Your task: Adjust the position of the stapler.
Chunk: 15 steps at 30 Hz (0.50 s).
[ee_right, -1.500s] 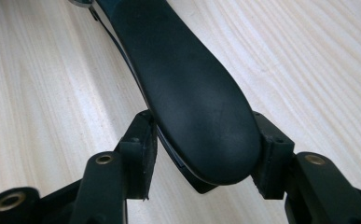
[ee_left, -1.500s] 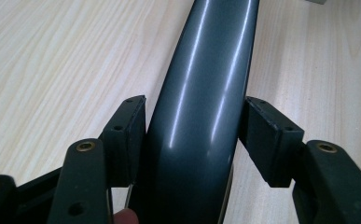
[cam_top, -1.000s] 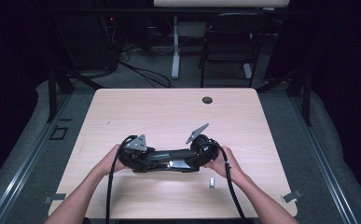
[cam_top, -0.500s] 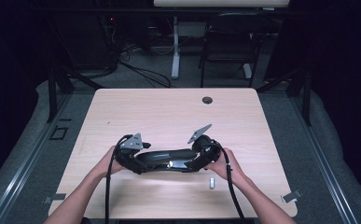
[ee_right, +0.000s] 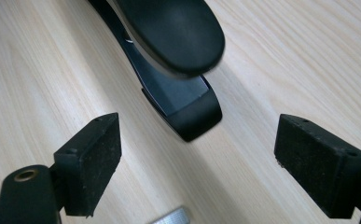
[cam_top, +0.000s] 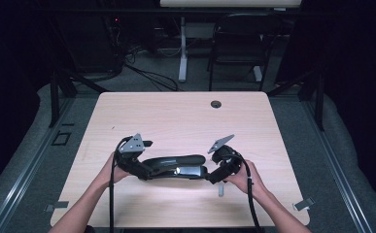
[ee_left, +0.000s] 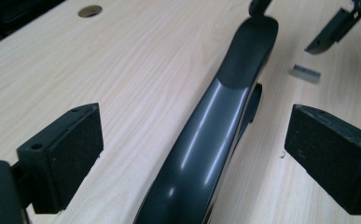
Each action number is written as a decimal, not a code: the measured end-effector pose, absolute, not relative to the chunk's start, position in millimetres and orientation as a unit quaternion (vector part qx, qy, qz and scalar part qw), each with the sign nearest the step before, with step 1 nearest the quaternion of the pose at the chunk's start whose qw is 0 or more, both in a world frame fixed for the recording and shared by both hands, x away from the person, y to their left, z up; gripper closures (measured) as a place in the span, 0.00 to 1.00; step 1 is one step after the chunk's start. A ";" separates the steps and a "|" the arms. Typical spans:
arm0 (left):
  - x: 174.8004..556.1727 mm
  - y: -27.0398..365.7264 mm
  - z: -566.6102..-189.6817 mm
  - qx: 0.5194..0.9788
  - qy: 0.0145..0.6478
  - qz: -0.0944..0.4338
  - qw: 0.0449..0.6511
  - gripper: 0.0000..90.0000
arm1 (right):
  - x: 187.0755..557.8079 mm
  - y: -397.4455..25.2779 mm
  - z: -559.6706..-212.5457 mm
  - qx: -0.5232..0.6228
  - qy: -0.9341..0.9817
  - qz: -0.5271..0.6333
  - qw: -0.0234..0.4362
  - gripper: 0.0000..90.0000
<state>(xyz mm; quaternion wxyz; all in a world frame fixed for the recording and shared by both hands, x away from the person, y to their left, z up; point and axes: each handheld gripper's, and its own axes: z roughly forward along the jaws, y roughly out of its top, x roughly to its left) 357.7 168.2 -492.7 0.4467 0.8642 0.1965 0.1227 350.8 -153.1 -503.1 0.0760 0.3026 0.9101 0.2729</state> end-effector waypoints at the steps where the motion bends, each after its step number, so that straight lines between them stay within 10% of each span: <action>1: 356.9 167.4 -490.9 0.862 0.201 0.125 0.449 0.04 | 350.0 -155.7 -503.0 0.305 0.909 0.274 0.078 0.16; 15: 332.4 142.3 -484.9 0.846 0.269 0.150 0.436 0.00 | 347.8 -178.2 -498.4 0.322 0.898 0.286 0.089 0.19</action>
